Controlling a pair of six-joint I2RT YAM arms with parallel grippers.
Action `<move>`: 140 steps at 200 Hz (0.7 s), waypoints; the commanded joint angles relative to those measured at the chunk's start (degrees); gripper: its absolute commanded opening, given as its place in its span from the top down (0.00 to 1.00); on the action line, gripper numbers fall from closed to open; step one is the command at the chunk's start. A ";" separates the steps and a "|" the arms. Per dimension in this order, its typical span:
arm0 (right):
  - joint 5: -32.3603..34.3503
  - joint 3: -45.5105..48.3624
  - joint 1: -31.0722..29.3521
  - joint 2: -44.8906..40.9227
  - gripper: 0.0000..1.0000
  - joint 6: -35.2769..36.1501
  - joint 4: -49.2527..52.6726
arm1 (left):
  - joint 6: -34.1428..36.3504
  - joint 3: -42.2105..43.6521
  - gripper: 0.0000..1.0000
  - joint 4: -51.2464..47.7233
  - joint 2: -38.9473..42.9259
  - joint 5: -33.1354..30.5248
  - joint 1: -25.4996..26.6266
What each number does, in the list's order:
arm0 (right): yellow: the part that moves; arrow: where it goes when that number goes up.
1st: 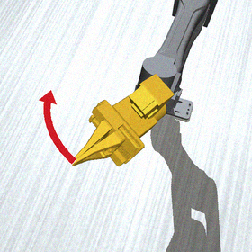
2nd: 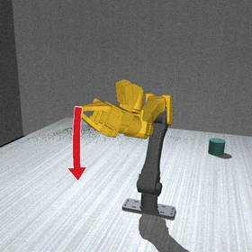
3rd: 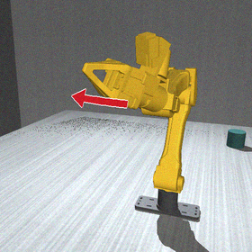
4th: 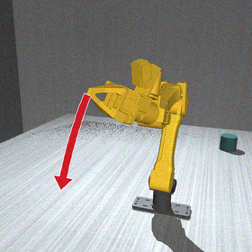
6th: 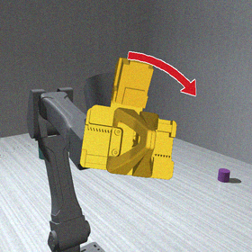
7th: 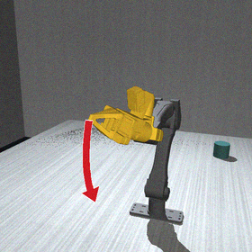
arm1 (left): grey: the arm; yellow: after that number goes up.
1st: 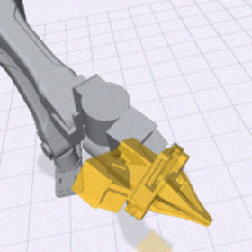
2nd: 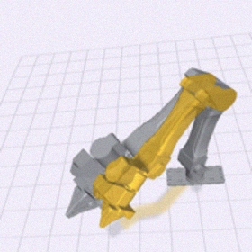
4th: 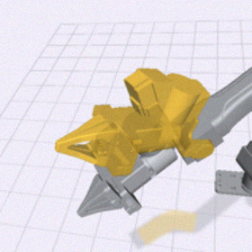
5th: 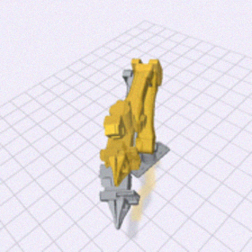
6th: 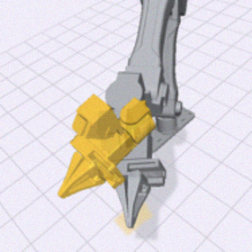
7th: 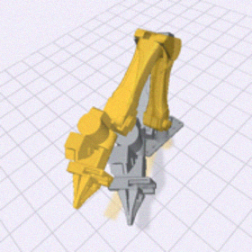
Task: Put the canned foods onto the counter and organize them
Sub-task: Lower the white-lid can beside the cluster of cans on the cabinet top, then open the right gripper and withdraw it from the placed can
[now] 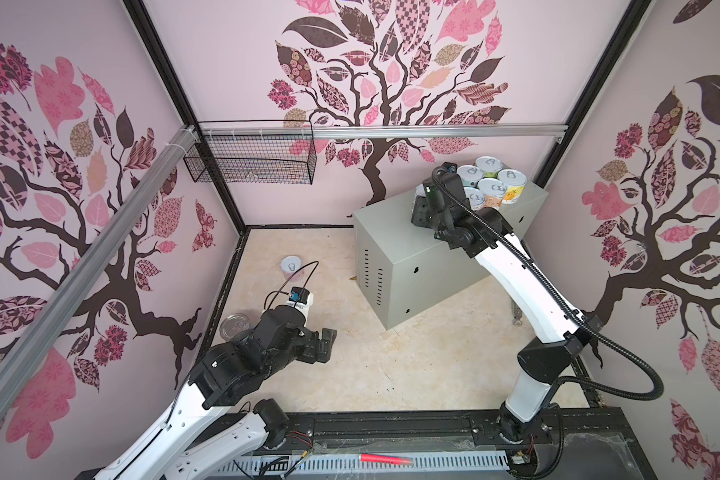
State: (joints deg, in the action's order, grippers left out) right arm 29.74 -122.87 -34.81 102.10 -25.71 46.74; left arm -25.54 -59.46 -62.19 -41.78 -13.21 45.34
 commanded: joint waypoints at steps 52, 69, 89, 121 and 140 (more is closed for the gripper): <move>-0.56 -4.70 0.19 2.92 0.37 0.01 0.54 | 0.76 -0.80 0.02 1.19 0.03 -0.44 -0.25; -0.55 -4.99 0.27 2.75 0.33 0.05 0.80 | 0.76 -1.14 0.02 0.74 0.08 -0.89 -0.30; -2.19 -5.96 0.33 2.75 0.29 0.32 1.58 | 0.80 -1.70 0.02 -0.06 0.08 -1.80 -0.25; -3.50 -6.82 0.27 2.08 0.24 1.00 3.01 | 0.32 -3.27 0.02 -1.32 0.25 -2.61 -0.25; -4.57 -6.21 0.23 0.44 0.21 1.50 3.09 | -0.03 -4.53 0.02 -2.29 0.38 -3.27 -0.25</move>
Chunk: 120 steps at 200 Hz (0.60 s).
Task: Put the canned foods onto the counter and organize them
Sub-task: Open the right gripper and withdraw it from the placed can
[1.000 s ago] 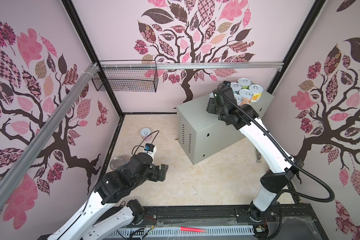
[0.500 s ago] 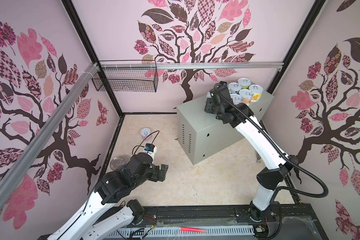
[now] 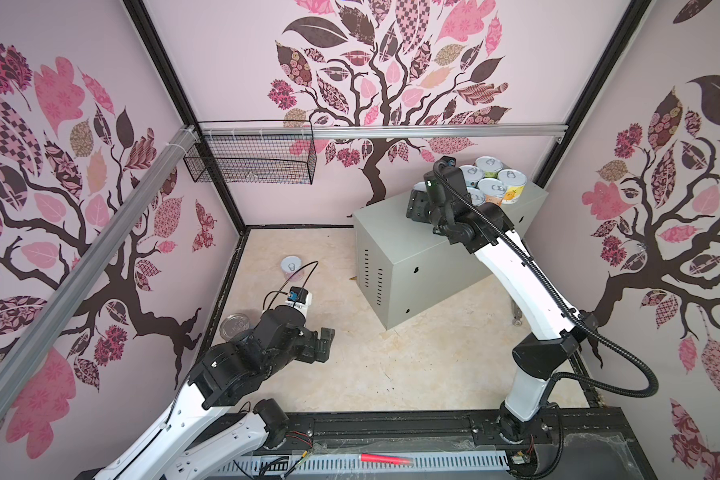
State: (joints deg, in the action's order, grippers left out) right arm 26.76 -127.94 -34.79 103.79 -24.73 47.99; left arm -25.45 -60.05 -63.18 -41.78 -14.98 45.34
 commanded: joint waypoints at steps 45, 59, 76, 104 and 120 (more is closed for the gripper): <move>-6.09 4.28 0.16 -9.26 0.18 1.70 -0.09 | -1.76 -8.62 0.02 -4.81 -0.23 -3.08 -0.25; -7.81 8.07 -0.09 -13.01 0.18 1.57 -1.47 | -2.10 -10.22 0.02 -5.91 -0.48 -3.56 -0.25; -10.99 11.61 -0.41 -17.02 0.18 1.63 -2.55 | -2.57 -11.97 0.02 -7.36 -0.67 -4.04 -0.25; -14.10 17.25 -0.71 -22.65 0.17 2.11 -1.65 | -3.42 -11.65 0.02 -8.41 -1.10 -3.11 -0.25; -16.98 26.17 -0.72 -28.62 0.17 0.75 -4.46 | -3.95 -11.31 0.02 -9.11 -1.96 -2.40 -0.25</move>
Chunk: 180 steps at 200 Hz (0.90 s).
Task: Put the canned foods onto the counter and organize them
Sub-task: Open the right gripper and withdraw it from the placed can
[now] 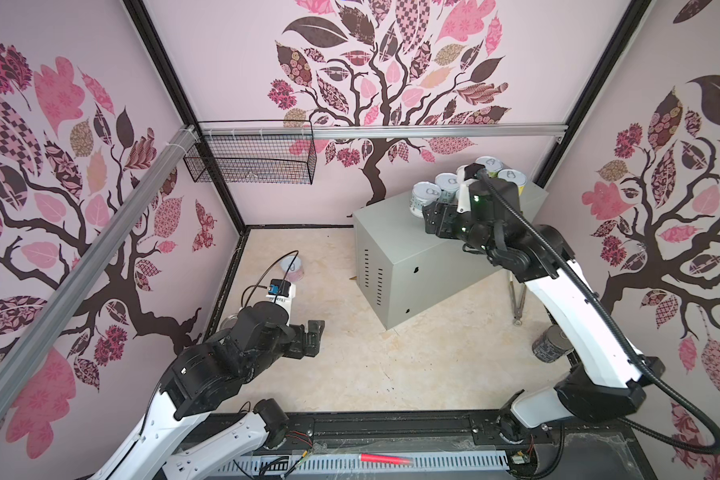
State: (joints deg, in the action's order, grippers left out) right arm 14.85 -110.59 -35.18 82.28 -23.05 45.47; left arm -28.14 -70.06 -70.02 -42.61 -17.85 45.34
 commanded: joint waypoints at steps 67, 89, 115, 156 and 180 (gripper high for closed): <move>-10.25 35.07 -1.00 -24.01 0.19 -0.11 -0.80 | -2.96 -4.36 0.02 -6.76 -4.03 -5.77 -0.30; -12.30 40.91 -1.04 -29.60 0.18 -1.67 -2.04 | -3.88 -6.14 0.02 -6.92 -5.24 -8.15 -0.30; -14.27 46.11 -1.01 -35.09 0.15 -3.35 -3.12 | -6.15 -6.12 0.02 -5.68 -5.50 -9.56 -0.32; -16.48 50.00 -1.03 -40.00 0.07 -3.24 -4.10 | -8.75 -2.42 0.02 -3.18 -6.20 -10.43 -0.56; -18.33 53.01 -1.01 -41.90 0.01 -2.80 -5.27 | -9.21 -0.42 0.02 -1.35 -6.94 -9.20 -2.71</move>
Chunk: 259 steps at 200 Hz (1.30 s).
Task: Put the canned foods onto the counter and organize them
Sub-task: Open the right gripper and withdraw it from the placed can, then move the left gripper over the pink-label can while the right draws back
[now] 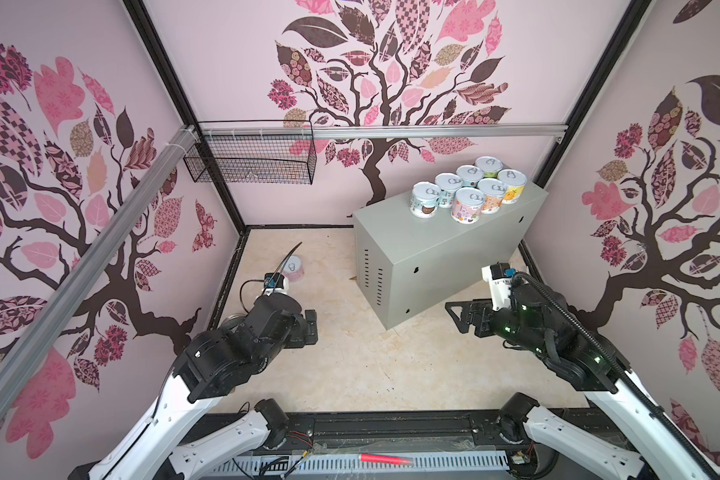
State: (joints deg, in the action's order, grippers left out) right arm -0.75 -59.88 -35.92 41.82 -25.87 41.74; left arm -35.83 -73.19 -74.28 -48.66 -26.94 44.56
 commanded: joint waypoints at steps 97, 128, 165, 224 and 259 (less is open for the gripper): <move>-10.05 23.43 -0.28 -14.29 0.00 -6.49 -12.03 | 3.66 7.71 0.02 16.44 -10.78 16.08 -25.82; -12.02 28.64 -0.29 -17.81 0.00 -8.63 -12.07 | 4.88 5.52 0.02 18.69 -17.43 15.90 -28.22; -14.67 31.81 -0.26 -19.58 0.00 -10.58 -12.90 | 5.52 1.98 0.02 20.60 -25.49 16.09 -31.11; -12.82 33.88 -0.33 -17.20 0.00 -12.11 -14.21 | 6.99 -3.35 0.02 24.94 -37.39 15.71 -37.15; -10.90 33.53 -0.30 -15.84 0.00 -12.51 -17.10 | 8.42 -5.34 0.02 30.32 -43.62 18.25 -42.27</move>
State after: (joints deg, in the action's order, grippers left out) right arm -13.39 -25.76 -35.94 25.50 -37.52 27.70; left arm -29.41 -74.87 -48.40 -89.08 -10.11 4.80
